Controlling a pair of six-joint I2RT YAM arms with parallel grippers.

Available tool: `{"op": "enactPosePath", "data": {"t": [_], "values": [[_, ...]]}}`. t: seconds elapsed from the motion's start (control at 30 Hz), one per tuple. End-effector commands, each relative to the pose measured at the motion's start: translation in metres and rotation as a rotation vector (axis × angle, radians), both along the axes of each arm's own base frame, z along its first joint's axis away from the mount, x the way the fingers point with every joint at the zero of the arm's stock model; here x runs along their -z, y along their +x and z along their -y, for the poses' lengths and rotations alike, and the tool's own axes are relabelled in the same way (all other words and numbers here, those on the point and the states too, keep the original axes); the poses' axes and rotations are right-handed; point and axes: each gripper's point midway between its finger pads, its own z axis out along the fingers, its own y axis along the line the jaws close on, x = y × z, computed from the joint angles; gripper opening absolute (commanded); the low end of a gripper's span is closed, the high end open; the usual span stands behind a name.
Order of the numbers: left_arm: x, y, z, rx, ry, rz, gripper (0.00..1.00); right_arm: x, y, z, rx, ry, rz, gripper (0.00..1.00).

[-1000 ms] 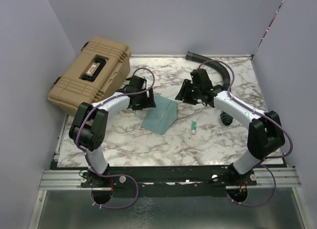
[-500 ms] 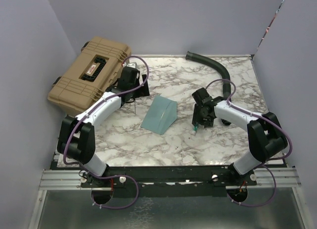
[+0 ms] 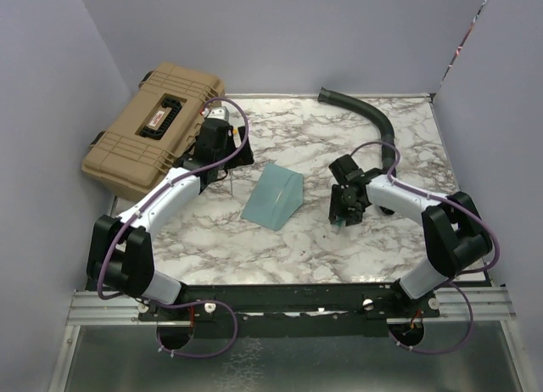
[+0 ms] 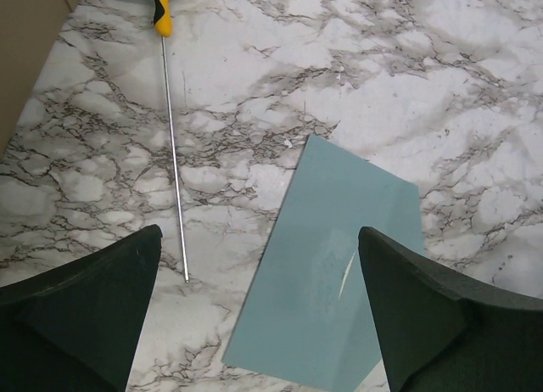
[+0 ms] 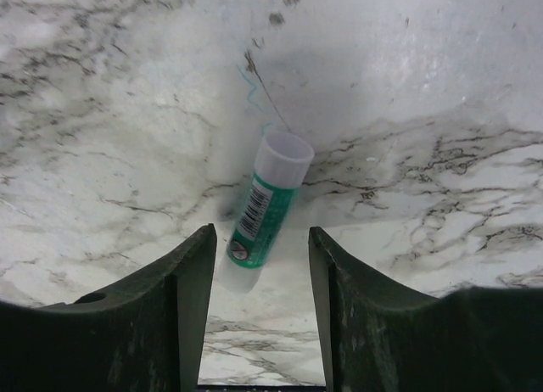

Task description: Place the letter into the envelope and seal it

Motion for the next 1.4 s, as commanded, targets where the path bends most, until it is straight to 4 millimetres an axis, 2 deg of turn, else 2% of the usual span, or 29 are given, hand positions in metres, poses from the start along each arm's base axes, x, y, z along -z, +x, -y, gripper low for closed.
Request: {"op": "enactPosePath", "data": {"t": [0.0, 0.17, 0.27, 0.37, 0.47, 0.53, 0.6, 0.73, 0.87, 1.0, 1.17, 1.3, 1.37], "values": [[-0.006, -0.002, -0.001, -0.034, -0.053, 0.012, 0.99, 0.011, -0.035, 0.008, -0.011, 0.010, -0.112, 0.51], [-0.007, -0.001, 0.001, -0.036, -0.066, 0.012, 0.99, 0.019, -0.033, 0.003, -0.013, 0.042, -0.082, 0.42], [-0.013, 0.000, 0.009, -0.011, -0.092, 0.010, 0.97, 0.023, -0.025, 0.000, -0.001, 0.056, -0.055, 0.26], [-0.021, 0.000, 0.020, 0.035, -0.134, 0.013, 0.97, 0.019, -0.015, 0.000, -0.007, 0.041, -0.014, 0.11], [-0.010, 0.000, 0.028, 0.073, -0.147, -0.015, 0.97, 0.012, -0.004, 0.001, -0.040, 0.030, 0.046, 0.01], [-0.008, -0.005, 0.043, 0.146, -0.188, -0.046, 0.97, 0.000, 0.006, -0.002, -0.078, 0.041, 0.101, 0.01], [-0.012, -0.012, 0.061, 0.237, -0.241, -0.068, 0.99, -0.018, 0.017, -0.015, -0.163, 0.107, 0.183, 0.01], [-0.032, -0.034, 0.098, 0.464, -0.365, -0.084, 0.99, -0.074, 0.035, -0.060, -0.442, 0.312, 0.407, 0.01], [-0.050, -0.064, 0.133, 0.696, -0.469, -0.127, 0.99, -0.116, 0.052, -0.080, -0.593, 0.341, 0.596, 0.01], [-0.054, -0.079, 0.154, 0.749, -0.518, -0.181, 0.99, -0.135, 0.059, -0.093, -0.737, 0.314, 0.684, 0.01], [-0.039, -0.082, 0.166, 0.726, -0.609, -0.336, 0.93, -0.153, 0.062, -0.106, -0.914, 0.280, 0.743, 0.01], [-0.028, -0.084, 0.173, 0.705, -0.637, -0.408, 0.89, -0.157, 0.057, -0.115, -1.005, 0.286, 0.742, 0.01], [-0.021, -0.084, 0.174, 0.683, -0.651, -0.448, 0.83, -0.158, 0.054, -0.119, -1.033, 0.292, 0.747, 0.01]]}}
